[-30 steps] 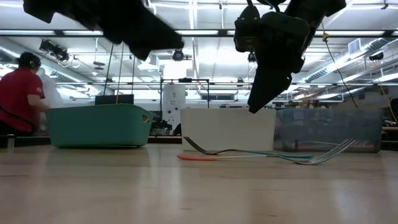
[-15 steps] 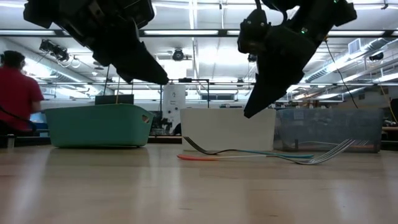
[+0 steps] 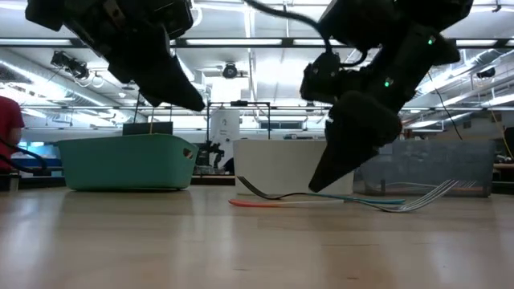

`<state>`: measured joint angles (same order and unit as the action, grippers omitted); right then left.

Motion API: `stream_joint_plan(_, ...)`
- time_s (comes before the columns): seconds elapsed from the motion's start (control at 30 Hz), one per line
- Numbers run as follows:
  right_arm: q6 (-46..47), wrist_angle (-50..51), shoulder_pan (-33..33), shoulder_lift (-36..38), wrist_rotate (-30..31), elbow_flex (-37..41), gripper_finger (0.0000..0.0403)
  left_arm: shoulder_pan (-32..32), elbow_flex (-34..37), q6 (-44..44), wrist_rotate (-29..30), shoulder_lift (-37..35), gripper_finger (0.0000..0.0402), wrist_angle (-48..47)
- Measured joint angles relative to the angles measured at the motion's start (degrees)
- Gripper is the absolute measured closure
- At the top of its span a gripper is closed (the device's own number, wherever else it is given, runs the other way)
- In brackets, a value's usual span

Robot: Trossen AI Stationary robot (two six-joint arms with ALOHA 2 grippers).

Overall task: Sort silverware by color (type)
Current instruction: Put the blue fork into the white bin

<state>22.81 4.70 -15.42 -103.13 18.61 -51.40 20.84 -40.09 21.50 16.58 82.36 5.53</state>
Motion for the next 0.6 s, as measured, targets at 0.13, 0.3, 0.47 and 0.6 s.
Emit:
stream_joint_plan(0.13,-0.5,-0.9,0.5,-1.6,-0.1,-0.2,0.0222,0.0,0.0,1.9,0.0,-3.0,0.0313,-4.5)
stream_joint_plan(0.3,-0.7,-1.0,1.2,-2.5,-1.4,-0.3,0.0262,0.0,0.1,3.4,0.0,-6.3,0.0313,-8.1)
stream_joint_plan(0.47,-1.0,-1.0,1.6,-2.5,-2.7,-0.3,0.0324,0.3,0.0,3.4,0.0,-7.2,0.0313,-8.6)
stream_joint_plan(0.6,-1.0,-1.1,1.7,-2.5,-3.9,-0.3,0.0376,0.7,0.0,3.4,0.0,-7.2,0.0313,-9.2)
